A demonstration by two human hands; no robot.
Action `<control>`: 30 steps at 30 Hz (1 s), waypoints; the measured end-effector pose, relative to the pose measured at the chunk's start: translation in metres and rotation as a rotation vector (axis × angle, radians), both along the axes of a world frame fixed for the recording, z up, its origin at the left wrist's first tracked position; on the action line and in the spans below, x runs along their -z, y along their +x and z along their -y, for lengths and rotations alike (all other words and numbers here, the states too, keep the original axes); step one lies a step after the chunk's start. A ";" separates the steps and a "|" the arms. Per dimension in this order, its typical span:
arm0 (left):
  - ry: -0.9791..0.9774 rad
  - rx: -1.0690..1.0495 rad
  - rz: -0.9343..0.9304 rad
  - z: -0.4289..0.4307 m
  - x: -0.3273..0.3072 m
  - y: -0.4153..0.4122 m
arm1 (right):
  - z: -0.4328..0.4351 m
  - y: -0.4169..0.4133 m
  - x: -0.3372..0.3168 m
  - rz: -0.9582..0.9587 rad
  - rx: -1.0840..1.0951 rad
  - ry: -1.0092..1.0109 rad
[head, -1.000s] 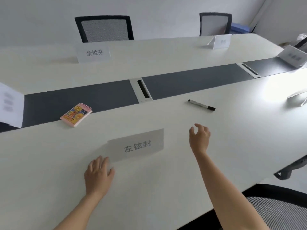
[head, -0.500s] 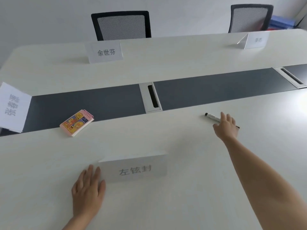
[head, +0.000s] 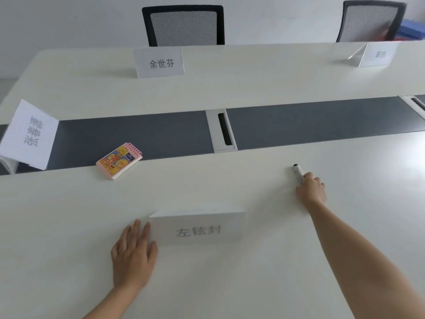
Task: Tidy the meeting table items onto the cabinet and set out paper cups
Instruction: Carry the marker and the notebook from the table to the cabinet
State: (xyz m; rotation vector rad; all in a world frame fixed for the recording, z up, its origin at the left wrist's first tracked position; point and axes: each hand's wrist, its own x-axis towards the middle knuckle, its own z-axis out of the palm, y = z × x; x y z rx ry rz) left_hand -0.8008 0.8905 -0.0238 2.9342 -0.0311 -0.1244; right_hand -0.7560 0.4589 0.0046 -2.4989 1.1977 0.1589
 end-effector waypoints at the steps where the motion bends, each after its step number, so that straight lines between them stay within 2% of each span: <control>1: 0.003 0.005 0.005 0.000 0.000 -0.001 | -0.008 -0.003 -0.002 0.018 0.022 0.033; 4: 0.000 0.028 -0.043 -0.001 -0.001 -0.003 | -0.037 -0.015 -0.014 0.157 0.150 0.068; 6: 0.001 0.054 -0.084 -0.002 -0.004 -0.003 | -0.060 -0.023 -0.032 0.296 0.212 0.009; 10: -0.075 0.081 -0.137 -0.009 -0.011 -0.002 | -0.121 -0.036 -0.074 0.605 0.172 -0.057; 12: -0.179 0.085 -0.159 -0.012 -0.011 0.000 | -0.166 -0.044 -0.089 0.754 0.113 -0.026; 15: -0.491 0.002 -0.094 -0.026 -0.012 0.008 | -0.247 -0.067 -0.092 0.873 -0.026 0.067; 17: -0.609 -0.144 0.024 -0.043 -0.021 0.020 | -0.298 -0.086 -0.078 0.865 -0.141 0.122; 20: -0.524 -0.245 0.063 -0.067 -0.032 0.054 | -0.350 -0.115 -0.042 0.757 -0.301 0.138; 24: -0.320 -0.070 -0.009 -0.085 -0.031 0.102 | -0.377 -0.142 -0.003 0.585 -0.419 0.020; 30: -0.247 0.052 -0.057 -0.090 -0.027 0.173 | -0.392 -0.160 0.026 0.428 -0.351 -0.094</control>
